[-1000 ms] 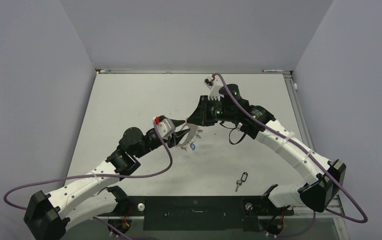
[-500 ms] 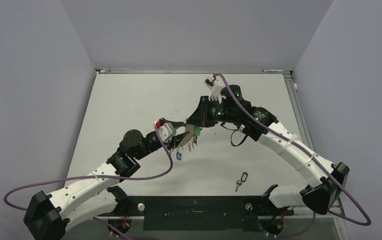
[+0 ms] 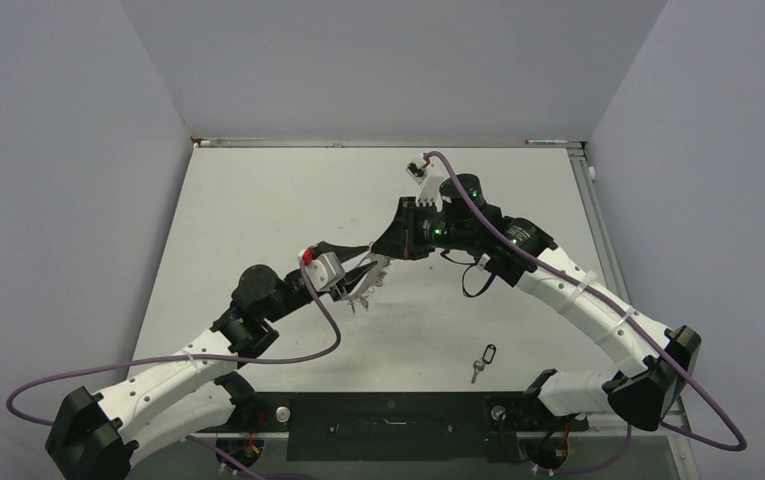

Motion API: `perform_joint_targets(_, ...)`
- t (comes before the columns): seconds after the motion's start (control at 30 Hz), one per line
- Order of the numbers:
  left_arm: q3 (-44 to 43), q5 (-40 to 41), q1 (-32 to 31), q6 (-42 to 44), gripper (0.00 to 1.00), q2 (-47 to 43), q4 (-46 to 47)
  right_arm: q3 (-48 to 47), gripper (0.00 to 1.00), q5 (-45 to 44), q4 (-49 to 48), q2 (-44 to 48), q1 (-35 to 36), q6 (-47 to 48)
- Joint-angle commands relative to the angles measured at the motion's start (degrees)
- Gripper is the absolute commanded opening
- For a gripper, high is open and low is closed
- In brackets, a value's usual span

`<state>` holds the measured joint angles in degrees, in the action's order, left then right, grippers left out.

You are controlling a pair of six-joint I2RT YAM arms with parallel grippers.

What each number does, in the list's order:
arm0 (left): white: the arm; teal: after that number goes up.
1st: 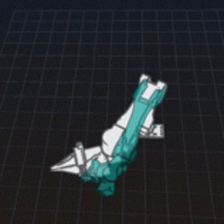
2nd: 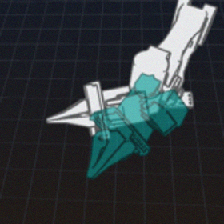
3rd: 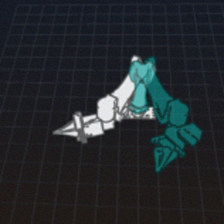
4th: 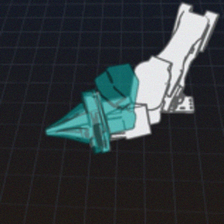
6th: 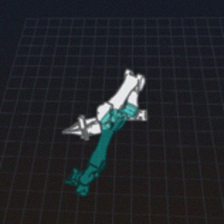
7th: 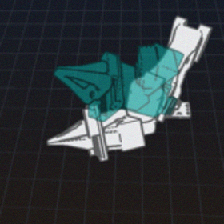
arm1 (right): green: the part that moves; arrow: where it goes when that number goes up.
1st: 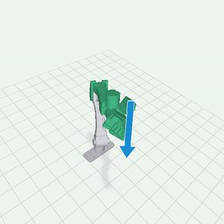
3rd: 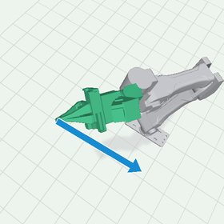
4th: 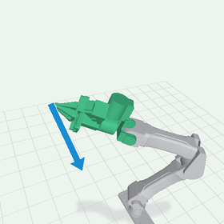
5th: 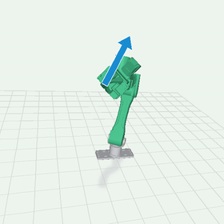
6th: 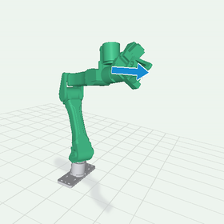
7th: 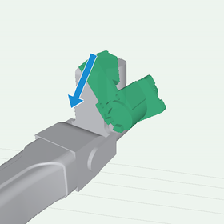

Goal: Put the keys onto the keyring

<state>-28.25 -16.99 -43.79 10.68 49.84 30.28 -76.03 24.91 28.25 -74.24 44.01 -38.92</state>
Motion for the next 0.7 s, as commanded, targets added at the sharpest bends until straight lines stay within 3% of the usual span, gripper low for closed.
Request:
perform_joint_targets(0.0,-0.12,-1.49,0.58,-0.92,0.29,-0.37,4.43,-0.18,0.05,1.09,-4.41,2.94,1.06,-0.83)
perform_joint_targets(0.2,-0.14,-1.82,0.62,-0.34,0.20,-0.49,3.56,0.06,0.05,0.98,-4.72,2.95,1.49,-1.04)
perform_joint_targets(0.37,-0.05,-1.91,0.55,0.34,0.00,-1.13,2.88,0.26,0.05,0.89,-4.96,3.05,1.47,-1.13)
perform_joint_targets(0.6,0.39,-3.34,0.61,0.84,0.00,-2.32,2.51,0.42,0.05,0.80,-5.22,2.83,1.26,-1.04)
perform_joint_targets(0.67,0.39,-3.32,0.55,0.48,0.00,-2.47,2.50,-0.14,0.15,0.87,-4.69,2.27,1.12,-0.53)
